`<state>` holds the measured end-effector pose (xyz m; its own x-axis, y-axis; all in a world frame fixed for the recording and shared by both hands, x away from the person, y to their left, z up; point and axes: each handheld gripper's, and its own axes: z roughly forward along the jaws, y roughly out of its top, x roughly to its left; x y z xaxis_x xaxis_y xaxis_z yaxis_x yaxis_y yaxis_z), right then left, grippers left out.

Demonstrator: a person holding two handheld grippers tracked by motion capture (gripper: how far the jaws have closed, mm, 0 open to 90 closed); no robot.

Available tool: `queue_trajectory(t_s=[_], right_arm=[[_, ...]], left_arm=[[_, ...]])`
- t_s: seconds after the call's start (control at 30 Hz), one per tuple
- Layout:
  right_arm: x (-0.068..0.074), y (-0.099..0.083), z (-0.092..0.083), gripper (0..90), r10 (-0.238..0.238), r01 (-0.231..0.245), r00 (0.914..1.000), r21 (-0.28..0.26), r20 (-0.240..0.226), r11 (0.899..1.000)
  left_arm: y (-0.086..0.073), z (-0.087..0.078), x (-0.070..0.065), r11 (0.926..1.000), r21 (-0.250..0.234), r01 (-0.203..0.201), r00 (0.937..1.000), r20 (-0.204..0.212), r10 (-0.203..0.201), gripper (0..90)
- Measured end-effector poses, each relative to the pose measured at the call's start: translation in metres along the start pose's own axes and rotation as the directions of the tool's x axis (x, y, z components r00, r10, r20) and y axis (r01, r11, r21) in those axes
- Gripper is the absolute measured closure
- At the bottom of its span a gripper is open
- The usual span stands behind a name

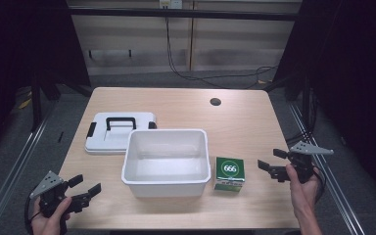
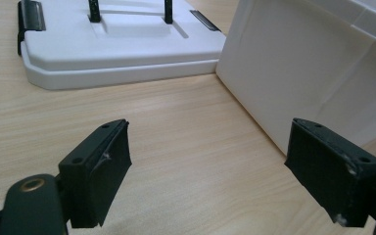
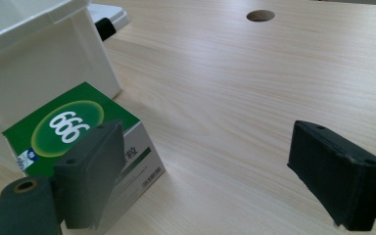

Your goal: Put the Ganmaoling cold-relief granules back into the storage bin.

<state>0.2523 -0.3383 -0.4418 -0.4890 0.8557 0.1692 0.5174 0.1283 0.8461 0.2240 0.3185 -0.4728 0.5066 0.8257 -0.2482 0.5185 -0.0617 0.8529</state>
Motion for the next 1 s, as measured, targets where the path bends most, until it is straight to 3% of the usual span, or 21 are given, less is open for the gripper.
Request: queue_trajectory(t_s=[0.33,0.63,0.77,0.87,1.0], right_arm=[[0.002,0.001,-0.001,13.8,-0.025,0.025,0.9997,-0.008,-0.008,1.000],[0.017,0.018,-0.009,13.8,-0.115,0.115,0.9931,-0.007,-0.022,0.993],[0.024,0.025,-0.006,14.5,-0.184,0.184,0.9829,0.047,-0.011,0.982],[0.027,0.029,-0.005,14.5,-0.201,0.204,0.9783,0.066,-0.049,0.977],[0.034,0.042,-0.006,14.5,-0.248,0.255,0.9655,0.105,-0.081,0.961]], left_arm=[[-0.001,-0.004,0.003,0.9997,-0.021,0.010,0.9999,0.000,-0.010,16.0],[0.000,-0.003,0.000,0.9998,-0.021,-0.004,0.9998,0.018,0.005,16.0],[0.001,-0.003,0.000,0.9996,-0.028,-0.005,0.9998,0.019,0.005,16.1],[0.001,-0.002,-0.001,0.9996,-0.028,-0.002,0.9997,0.024,0.003,16.0],[0.001,-0.002,-0.001,0.9997,-0.023,-0.009,0.9997,0.022,0.010,16.1]])
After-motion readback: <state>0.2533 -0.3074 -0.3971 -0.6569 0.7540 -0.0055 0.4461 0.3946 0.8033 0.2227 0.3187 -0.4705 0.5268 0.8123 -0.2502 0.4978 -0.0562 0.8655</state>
